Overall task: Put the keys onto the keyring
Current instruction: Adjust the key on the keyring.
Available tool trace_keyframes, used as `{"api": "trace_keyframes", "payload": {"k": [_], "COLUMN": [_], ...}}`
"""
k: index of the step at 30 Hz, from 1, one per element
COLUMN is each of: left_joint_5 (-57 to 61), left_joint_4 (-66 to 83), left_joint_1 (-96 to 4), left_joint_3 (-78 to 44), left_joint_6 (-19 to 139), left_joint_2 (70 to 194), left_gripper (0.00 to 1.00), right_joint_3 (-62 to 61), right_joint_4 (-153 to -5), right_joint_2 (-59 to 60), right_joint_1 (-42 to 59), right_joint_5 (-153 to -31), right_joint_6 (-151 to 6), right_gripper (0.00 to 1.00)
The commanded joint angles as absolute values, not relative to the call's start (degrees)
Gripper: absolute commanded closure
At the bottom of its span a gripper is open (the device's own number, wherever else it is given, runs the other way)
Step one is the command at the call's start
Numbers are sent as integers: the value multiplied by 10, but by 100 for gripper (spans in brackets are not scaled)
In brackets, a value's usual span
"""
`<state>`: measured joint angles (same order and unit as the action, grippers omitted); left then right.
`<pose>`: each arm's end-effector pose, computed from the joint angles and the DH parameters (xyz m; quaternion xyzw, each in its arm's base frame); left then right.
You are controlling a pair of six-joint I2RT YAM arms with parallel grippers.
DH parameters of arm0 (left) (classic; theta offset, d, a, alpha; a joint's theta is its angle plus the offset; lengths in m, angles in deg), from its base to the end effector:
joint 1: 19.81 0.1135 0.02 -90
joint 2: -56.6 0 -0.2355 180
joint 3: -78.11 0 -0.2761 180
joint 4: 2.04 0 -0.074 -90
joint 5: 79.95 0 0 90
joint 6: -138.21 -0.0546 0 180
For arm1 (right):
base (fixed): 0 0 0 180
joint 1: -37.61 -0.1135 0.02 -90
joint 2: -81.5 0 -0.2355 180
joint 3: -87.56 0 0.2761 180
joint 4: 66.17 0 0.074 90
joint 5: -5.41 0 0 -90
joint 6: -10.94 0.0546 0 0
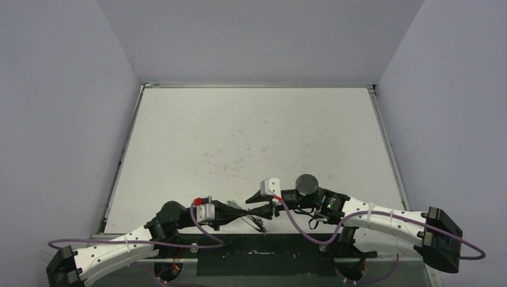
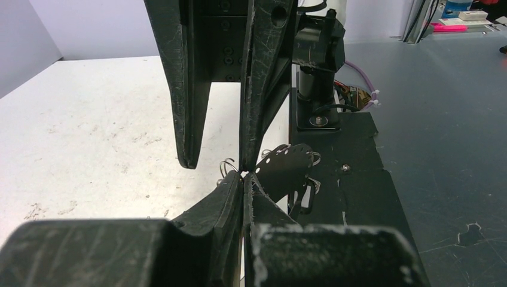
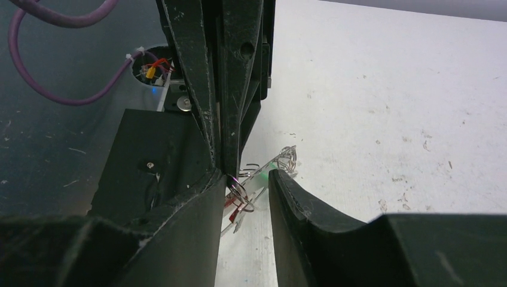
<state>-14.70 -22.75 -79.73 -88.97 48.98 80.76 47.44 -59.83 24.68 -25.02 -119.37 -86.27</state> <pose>0.0794 -0.1826 0.1764 0.4538 0.4683 -0.4961 0.5732 0.0976 0.2563 0.2099 -0.5765 0.4914 0.4874 0.4343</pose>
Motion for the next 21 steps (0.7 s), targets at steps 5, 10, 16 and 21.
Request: {"api": "trace_keyframes", "payload": {"k": [5, 10, 16, 21], "left_joint_5": [-167, -172, -181, -182], "left_joint_4": [-285, -284, -283, -283], "left_joint_1": [-801, -802, -802, -802], "left_joint_3": [-909, -909, -906, -904], "left_joint_6": [485, 485, 485, 485], "left_joint_2": [795, 795, 798, 799], "left_gripper": [100, 100, 100, 100], "right_joint_3": [508, 520, 481, 450], "right_joint_4": [-541, -507, -494, -500], "right_joint_2": [291, 281, 202, 147], "right_joint_1": [-204, -181, -170, -168], "right_joint_5": [-1264, -1317, -1391, -1433], "right_joint_6": [-860, -863, -864, -854], "right_gripper": [58, 57, 61, 65]}}
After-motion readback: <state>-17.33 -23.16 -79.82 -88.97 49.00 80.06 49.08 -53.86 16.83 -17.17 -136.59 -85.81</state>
